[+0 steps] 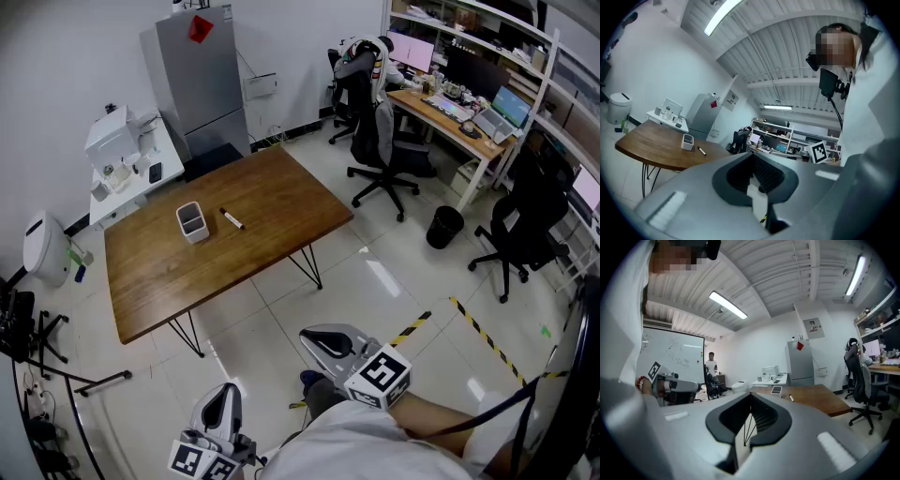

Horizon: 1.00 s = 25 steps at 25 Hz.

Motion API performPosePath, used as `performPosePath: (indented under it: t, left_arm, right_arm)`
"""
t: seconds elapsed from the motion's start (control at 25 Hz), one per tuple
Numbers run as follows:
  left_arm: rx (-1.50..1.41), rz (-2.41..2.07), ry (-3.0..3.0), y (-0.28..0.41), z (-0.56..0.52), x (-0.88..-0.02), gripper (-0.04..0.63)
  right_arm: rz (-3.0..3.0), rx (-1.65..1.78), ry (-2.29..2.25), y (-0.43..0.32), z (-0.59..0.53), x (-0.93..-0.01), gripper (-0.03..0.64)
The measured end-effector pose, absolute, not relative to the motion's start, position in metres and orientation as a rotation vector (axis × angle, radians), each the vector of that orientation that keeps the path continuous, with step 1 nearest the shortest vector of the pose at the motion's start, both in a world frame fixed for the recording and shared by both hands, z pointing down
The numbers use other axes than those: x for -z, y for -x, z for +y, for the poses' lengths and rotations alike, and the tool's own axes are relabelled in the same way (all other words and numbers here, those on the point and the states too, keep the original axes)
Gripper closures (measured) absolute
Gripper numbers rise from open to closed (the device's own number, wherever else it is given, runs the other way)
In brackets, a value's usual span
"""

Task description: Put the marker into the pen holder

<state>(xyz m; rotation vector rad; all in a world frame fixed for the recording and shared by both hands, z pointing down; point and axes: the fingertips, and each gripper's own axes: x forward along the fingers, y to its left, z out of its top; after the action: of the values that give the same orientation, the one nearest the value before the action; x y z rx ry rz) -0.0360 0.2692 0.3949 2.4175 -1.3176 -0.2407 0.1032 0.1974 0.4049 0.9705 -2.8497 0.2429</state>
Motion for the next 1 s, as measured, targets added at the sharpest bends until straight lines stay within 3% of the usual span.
performPosePath:
  t: [0.76,1.0]
  left_arm:
    - [0.213,-1.514,-2.368,0.062,0.055,-0.389,0.595]
    - [0.26,-1.665,-2.297,0.109,0.021,-0.385,0.595]
  right_arm:
    - [-2.92,-0.194,-0.847,-0.075,-0.024,-0.404,0.615]
    - [-2.896,-0.258,-0.856,-0.067,-0.068,-0.415,0.615]
